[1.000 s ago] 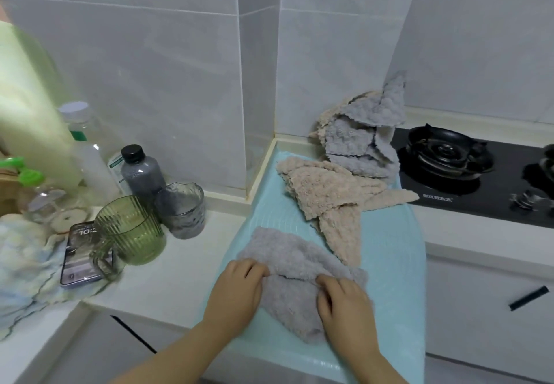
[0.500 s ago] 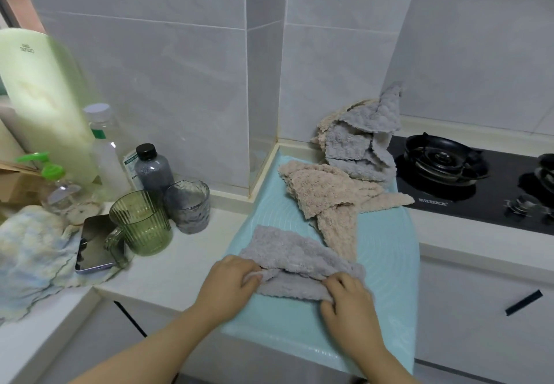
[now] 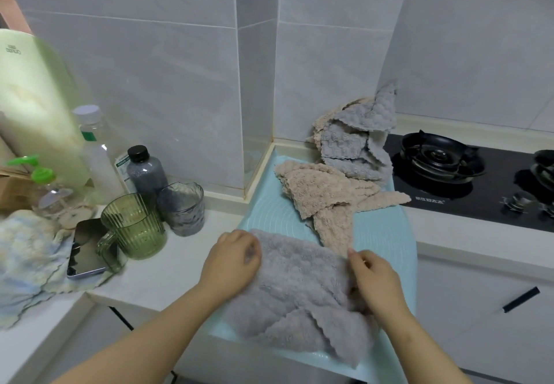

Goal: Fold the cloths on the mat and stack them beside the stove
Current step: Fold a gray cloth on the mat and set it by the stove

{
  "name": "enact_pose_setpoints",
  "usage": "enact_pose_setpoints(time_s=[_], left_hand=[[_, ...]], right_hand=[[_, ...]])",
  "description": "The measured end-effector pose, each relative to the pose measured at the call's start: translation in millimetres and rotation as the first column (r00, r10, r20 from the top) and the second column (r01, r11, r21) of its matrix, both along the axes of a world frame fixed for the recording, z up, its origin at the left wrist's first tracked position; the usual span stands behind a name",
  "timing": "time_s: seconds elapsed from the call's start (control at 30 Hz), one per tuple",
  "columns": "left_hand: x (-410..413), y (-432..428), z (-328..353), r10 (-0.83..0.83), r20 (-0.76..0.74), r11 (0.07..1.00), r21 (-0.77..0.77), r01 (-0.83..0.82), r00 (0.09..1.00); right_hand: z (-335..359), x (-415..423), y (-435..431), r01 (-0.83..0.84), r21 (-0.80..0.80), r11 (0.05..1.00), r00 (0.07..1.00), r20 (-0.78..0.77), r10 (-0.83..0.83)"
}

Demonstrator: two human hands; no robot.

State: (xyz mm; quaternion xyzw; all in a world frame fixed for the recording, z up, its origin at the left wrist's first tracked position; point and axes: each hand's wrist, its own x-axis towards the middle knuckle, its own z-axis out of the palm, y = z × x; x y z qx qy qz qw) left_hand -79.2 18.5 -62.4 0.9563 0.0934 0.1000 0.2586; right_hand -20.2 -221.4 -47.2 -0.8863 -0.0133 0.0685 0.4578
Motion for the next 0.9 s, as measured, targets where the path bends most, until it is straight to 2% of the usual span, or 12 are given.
enact_pose_setpoints(time_s=[0.03, 0.07, 0.2, 0.27, 0.37, 0.5, 0.53, 0.6, 0.67, 0.8, 0.9], left_hand=[[6, -3, -1, 0.042, 0.036, 0.999, 0.008, -0.042, 0.998], [13, -6, -1, 0.046, 0.001, 0.998, 0.031, -0.046, 0.999], [37, -14, -6, -0.039, -0.365, 0.985, 0.142, 0.097, 0.93], [42, -14, -12, -0.075, -0.421, 0.966, 0.194, 0.17, 0.904], [34, -12, -19, -0.097, -0.33, 0.956, 0.233, 0.18, 0.939], [20, -13, -17, -0.069, -0.208, 0.988, 0.119, 0.095, 0.976], [19, -12, -15, -0.033, -0.194, 0.996, 0.078, 0.049, 0.98], [21, -9, -15, 0.018, -0.179, 0.999, 0.043, -0.011, 0.984], [26, -7, -18, 0.023, -0.219, 0.998, 0.054, -0.012, 0.975], [32, -8, -15, 0.052, -0.392, 0.998, 0.036, -0.042, 0.919], [40, -4, -7, 0.051, -0.502, 0.996, 0.087, -0.008, 0.863]], right_hand=[[-1, 6, 1, 0.051, -0.045, 0.998, 0.996, 0.081, -0.047], [-2, 11, 2, 0.048, -0.097, 0.994, 0.995, 0.094, -0.039], [-12, 18, 11, -0.14, -0.409, 0.902, 0.99, -0.036, 0.138], [-14, 13, 14, -0.121, -0.457, 0.881, 0.986, 0.046, 0.16], [-16, 1, 13, -0.14, -0.365, 0.92, 0.953, 0.202, 0.226], [-28, -3, 8, -0.163, -0.423, 0.891, 0.897, 0.312, 0.312], [-28, -4, 9, -0.155, -0.48, 0.863, 0.9, 0.291, 0.323], [-29, -1, 7, -0.184, -0.62, 0.763, 0.93, 0.141, 0.34], [-28, 0, 6, -0.197, -0.678, 0.708, 0.945, 0.061, 0.321], [-24, 1, 5, -0.223, -0.664, 0.713, 0.963, -0.033, 0.269], [-24, 5, 4, -0.244, -0.606, 0.757, 0.956, -0.022, 0.291]])
